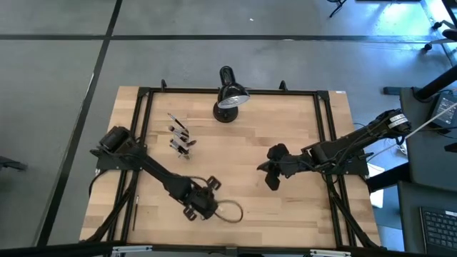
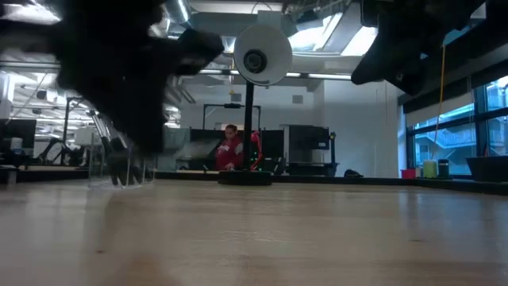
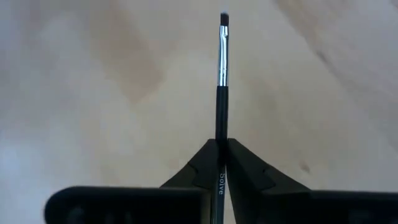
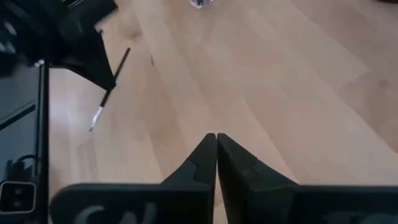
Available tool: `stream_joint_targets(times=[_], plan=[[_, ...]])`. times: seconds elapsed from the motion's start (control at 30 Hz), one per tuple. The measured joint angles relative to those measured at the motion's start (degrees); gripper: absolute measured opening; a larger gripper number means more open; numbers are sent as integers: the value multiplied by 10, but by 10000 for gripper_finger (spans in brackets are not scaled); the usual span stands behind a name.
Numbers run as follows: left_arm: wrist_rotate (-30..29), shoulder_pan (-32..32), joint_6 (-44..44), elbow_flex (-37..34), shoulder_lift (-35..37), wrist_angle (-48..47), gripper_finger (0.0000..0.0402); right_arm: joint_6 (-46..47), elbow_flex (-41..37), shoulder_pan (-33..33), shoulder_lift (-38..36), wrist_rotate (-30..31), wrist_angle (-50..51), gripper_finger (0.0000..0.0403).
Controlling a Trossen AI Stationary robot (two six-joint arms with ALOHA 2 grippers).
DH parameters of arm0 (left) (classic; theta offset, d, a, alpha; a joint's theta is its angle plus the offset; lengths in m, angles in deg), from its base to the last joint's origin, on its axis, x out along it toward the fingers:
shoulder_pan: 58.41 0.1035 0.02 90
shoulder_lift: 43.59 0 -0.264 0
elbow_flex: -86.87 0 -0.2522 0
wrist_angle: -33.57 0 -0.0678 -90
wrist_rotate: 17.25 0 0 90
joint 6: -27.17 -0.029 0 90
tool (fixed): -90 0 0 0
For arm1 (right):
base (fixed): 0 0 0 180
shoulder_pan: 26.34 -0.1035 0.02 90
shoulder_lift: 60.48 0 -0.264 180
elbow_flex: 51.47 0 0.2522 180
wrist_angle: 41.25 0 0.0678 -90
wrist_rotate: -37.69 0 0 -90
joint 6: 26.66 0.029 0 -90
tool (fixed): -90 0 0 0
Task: Sort items
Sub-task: Put the eyeshadow brush into the transparent organizer
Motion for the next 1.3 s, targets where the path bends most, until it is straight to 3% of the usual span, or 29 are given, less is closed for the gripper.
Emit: stream_joint_targets(times=[0.2, 0.37, 0.53, 0.83, 1.03, 1.2, 1.3], plan=[[-69, 7, 99, 1, 82, -21, 22, -7, 0, 0, 0, 8, 0, 14], [-217, 6, 175, -26, 183, -42, 22, -11, 0, 0, 0, 8, 0, 14], [-367, 5, 284, -123, 317, -44, 22, -13, 0, 0, 0, 8, 0, 14], [-658, 18, 503, -359, 525, -8, 22, -19, 0, 0, 0, 8, -28, 14], [-744, 42, 614, -467, 578, 50, 22, -30, 0, 0, 0, 8, -48, 14], [-750, 77, 706, -496, 583, 51, 22, -33, 0, 0, 0, 8, -50, 14], [-750, 104, 716, -496, 583, 63, 22, -35, 0, 0, 0, 8, -50, 14]])
